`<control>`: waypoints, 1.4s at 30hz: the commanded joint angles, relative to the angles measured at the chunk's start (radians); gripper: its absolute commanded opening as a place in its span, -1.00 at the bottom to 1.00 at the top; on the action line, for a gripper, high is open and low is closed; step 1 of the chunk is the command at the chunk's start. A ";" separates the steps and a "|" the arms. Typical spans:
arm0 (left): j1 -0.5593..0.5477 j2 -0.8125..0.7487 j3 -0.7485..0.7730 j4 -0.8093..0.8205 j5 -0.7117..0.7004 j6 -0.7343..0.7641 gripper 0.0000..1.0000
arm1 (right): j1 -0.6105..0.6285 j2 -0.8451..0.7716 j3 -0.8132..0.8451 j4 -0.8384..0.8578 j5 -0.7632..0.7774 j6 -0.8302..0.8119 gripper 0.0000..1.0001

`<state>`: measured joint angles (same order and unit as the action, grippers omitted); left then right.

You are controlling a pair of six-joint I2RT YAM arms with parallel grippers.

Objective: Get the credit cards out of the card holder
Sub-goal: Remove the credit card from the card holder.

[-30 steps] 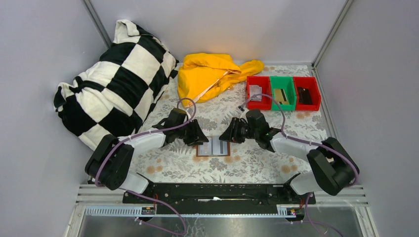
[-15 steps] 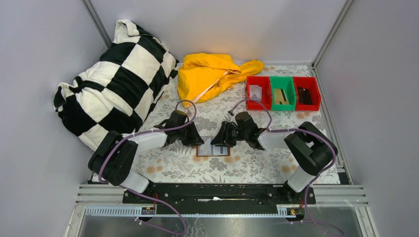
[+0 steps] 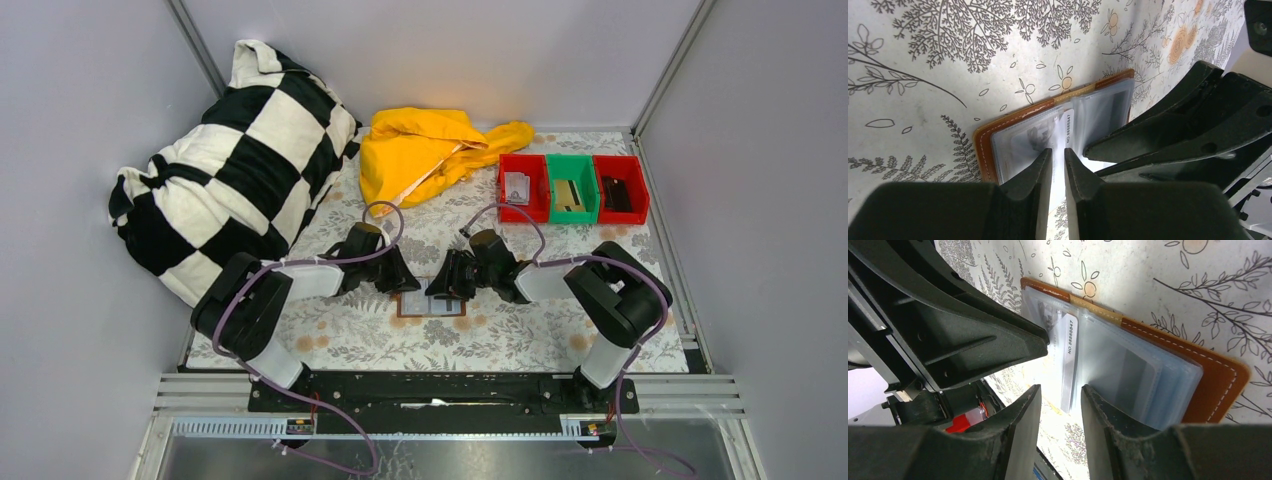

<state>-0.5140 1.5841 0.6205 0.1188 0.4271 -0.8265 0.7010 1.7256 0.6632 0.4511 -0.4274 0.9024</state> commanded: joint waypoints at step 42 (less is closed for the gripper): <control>-0.029 -0.093 0.075 -0.229 -0.135 0.136 -0.38 | 0.008 0.132 -0.115 0.172 0.024 0.095 -0.17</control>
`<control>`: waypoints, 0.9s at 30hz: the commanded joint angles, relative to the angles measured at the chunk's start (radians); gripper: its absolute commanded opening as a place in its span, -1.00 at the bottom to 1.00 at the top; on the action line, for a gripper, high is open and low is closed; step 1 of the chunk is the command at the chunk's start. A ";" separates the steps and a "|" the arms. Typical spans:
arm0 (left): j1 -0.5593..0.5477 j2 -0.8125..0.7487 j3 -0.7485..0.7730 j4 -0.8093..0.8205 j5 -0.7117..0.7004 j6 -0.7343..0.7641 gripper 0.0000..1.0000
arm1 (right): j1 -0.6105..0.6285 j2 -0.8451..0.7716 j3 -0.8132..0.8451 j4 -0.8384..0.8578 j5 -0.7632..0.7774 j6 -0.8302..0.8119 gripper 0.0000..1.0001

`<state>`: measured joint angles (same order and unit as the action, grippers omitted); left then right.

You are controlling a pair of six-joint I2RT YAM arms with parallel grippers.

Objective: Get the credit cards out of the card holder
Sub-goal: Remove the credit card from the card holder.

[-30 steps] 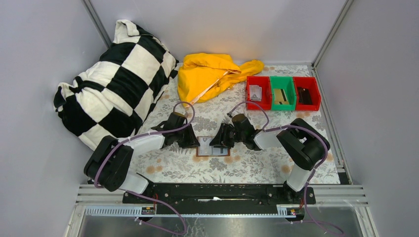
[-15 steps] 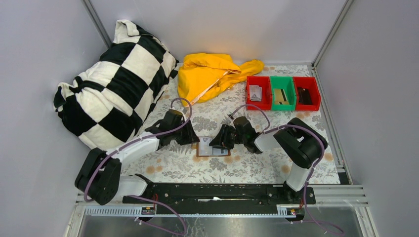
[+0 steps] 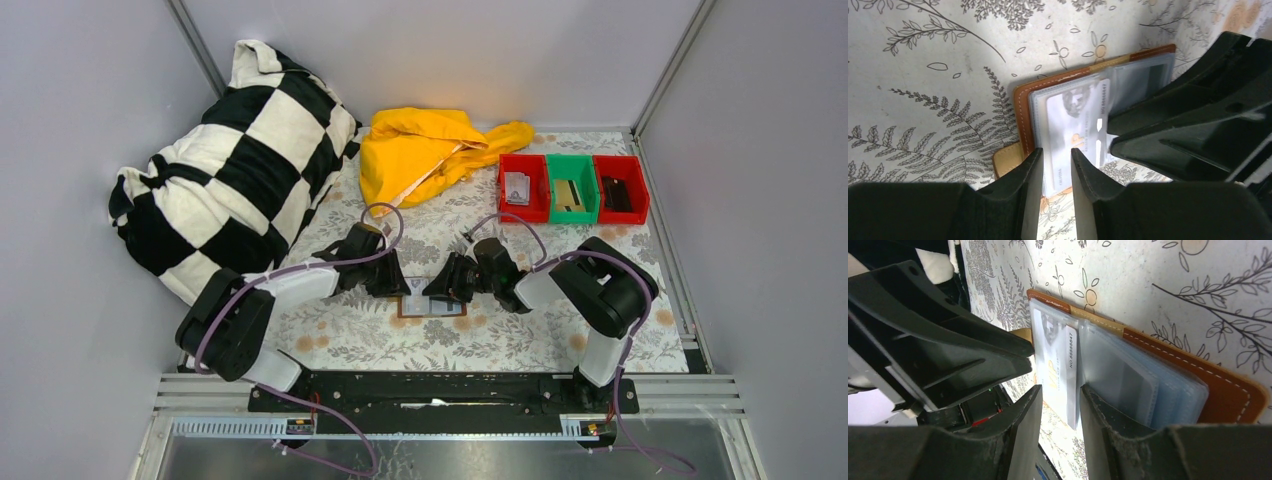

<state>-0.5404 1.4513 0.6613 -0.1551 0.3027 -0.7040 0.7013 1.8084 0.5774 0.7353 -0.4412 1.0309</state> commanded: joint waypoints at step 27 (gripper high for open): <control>0.000 0.152 -0.027 0.084 0.019 -0.009 -0.51 | 0.002 0.017 -0.111 0.056 0.042 0.071 -1.00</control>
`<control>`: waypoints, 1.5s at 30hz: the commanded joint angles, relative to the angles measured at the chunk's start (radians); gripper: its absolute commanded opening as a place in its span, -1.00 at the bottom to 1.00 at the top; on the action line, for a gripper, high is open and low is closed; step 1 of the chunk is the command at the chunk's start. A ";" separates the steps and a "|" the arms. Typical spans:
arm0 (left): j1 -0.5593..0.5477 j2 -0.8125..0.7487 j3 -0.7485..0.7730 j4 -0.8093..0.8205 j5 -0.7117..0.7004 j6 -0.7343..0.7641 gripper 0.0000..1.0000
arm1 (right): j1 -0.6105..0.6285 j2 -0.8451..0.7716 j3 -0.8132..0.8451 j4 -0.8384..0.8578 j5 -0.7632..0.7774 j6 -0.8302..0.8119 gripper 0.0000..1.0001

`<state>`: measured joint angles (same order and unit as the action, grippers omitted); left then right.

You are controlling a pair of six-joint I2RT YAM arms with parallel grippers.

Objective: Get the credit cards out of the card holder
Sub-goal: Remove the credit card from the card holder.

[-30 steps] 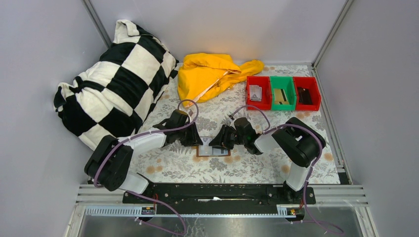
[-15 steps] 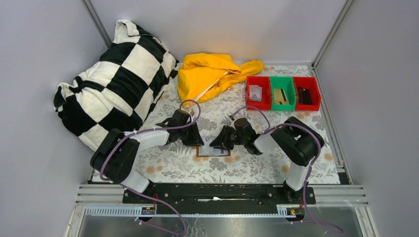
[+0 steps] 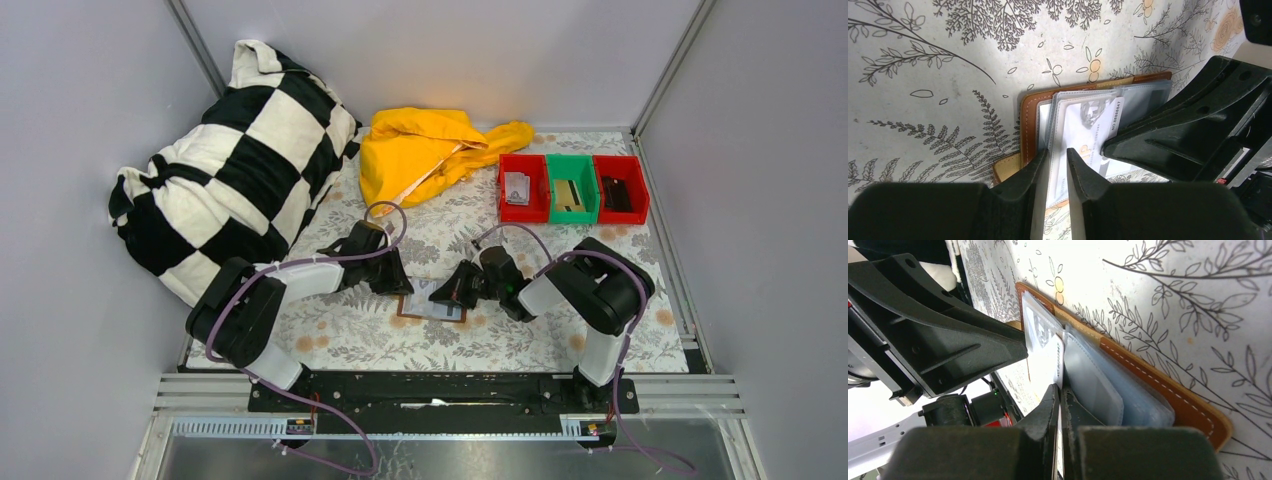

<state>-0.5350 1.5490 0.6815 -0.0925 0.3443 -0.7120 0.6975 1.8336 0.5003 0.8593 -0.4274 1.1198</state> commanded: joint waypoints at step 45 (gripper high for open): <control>0.012 -0.102 -0.015 0.066 0.216 -0.016 -0.25 | -0.039 0.098 -0.053 0.189 -0.126 0.064 -1.00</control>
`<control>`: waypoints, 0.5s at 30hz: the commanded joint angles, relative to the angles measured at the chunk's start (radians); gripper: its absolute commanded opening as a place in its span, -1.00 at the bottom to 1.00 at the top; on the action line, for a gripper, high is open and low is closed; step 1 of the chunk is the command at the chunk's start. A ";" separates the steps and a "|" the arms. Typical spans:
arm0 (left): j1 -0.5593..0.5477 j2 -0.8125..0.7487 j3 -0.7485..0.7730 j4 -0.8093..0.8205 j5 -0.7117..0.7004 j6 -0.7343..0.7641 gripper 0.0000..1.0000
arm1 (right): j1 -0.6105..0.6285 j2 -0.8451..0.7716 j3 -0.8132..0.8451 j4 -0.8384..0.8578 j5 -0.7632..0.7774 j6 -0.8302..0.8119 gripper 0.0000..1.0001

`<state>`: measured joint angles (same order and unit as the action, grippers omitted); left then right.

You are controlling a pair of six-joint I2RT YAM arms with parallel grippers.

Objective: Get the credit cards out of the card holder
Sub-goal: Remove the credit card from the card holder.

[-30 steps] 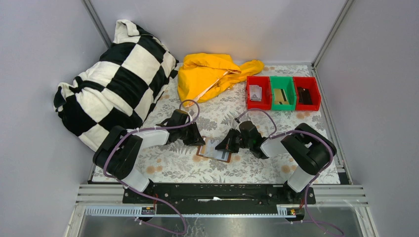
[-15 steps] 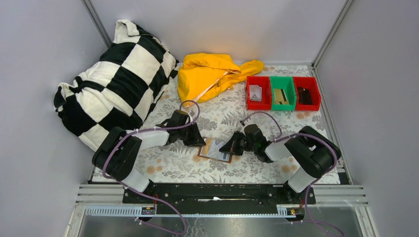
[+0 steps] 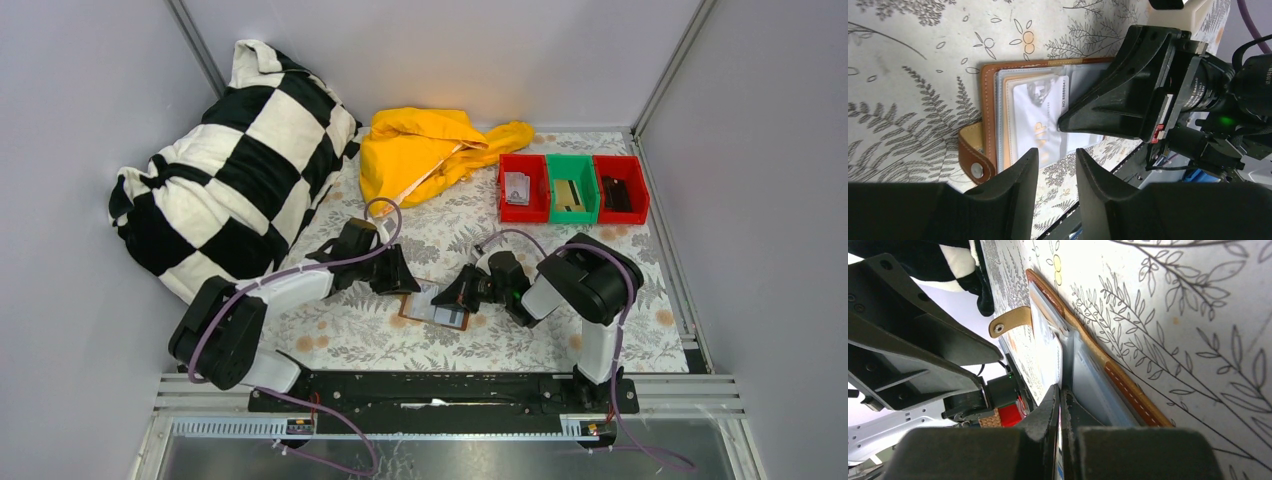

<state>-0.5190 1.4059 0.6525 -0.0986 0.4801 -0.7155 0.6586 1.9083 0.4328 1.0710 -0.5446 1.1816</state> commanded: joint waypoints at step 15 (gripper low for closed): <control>-0.004 0.192 0.026 0.053 -0.047 -0.027 -0.34 | 0.001 -0.027 -0.028 -0.069 0.008 -0.018 -1.00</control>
<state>-0.5171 1.5616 0.6601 -0.0513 0.5186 -0.7425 0.6579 1.9087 0.4343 1.0668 -0.5495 1.1839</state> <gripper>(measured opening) 0.335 0.019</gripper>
